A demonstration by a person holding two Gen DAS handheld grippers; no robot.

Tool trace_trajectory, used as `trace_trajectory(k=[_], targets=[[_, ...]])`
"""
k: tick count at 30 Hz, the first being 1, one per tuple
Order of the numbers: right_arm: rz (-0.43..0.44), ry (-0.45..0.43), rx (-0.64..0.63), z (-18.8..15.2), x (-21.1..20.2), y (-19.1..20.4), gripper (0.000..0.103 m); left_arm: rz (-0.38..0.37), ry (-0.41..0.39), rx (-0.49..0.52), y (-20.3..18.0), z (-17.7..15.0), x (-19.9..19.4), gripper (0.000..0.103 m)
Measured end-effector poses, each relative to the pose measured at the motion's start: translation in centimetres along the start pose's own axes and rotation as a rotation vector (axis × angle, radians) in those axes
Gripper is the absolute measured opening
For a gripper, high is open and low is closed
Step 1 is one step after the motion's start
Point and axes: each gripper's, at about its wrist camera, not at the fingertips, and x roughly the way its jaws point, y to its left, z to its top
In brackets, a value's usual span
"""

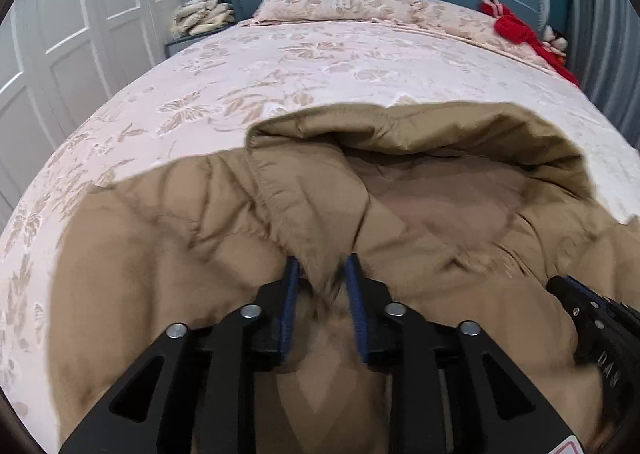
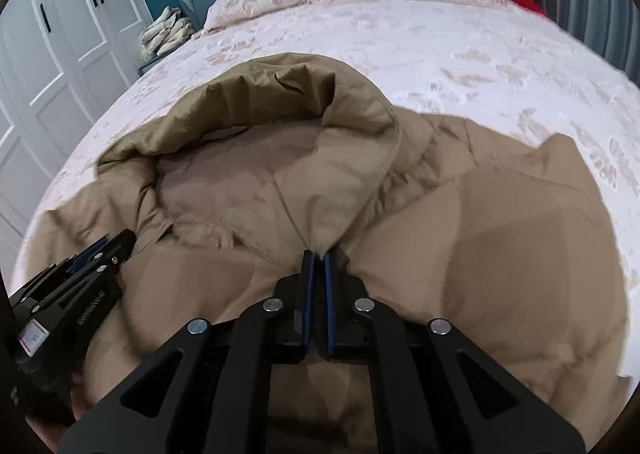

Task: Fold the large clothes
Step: 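Open both tools and lift them away from the jacket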

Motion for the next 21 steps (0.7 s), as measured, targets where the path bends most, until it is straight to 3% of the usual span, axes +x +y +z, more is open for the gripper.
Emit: trace_trajectory(k=[2, 4, 6, 10, 12, 15, 18, 21], targets=[[0.009, 0.019, -0.019, -0.5, -2.5, -0.8, 0.020, -0.034, 0.023, 0.048, 1.4, 0.2, -2.0, 0.033], [-0.024, 0.014, -0.071, -0.1, -5.1, -1.6, 0.021, -0.014, 0.012, 0.079, 2.6, 1.0, -3.4, 0.033], [-0.042, -0.014, -0.098, 1.5, -6.9, -2.0, 0.021, 0.008, -0.018, 0.079, 4.2, 3.8, -4.9, 0.033], [0.009, -0.097, 0.015, 9.8, -8.8, -1.8, 0.022, 0.018, -0.013, -0.001, 5.3, 11.8, -4.7, 0.033], [0.025, -0.102, 0.082, 13.6, -7.6, -1.2, 0.022, 0.036, -0.008, -0.036, 4.8, 15.2, -3.4, 0.034], [0.044, -0.077, 0.192, 17.3, -4.0, -1.1, 0.022, 0.046, 0.068, -0.107, 4.1, 18.0, -0.1, 0.034], [0.039, -0.034, 0.268, 18.0, 0.0, -1.1, 0.022, 0.056, 0.154, -0.165, 3.7, 17.7, 3.6, 0.034], [-0.013, 0.033, 0.198, 16.6, 3.3, 0.1, 0.021, 0.065, 0.212, -0.126, 2.7, 15.8, 6.2, 0.034]])
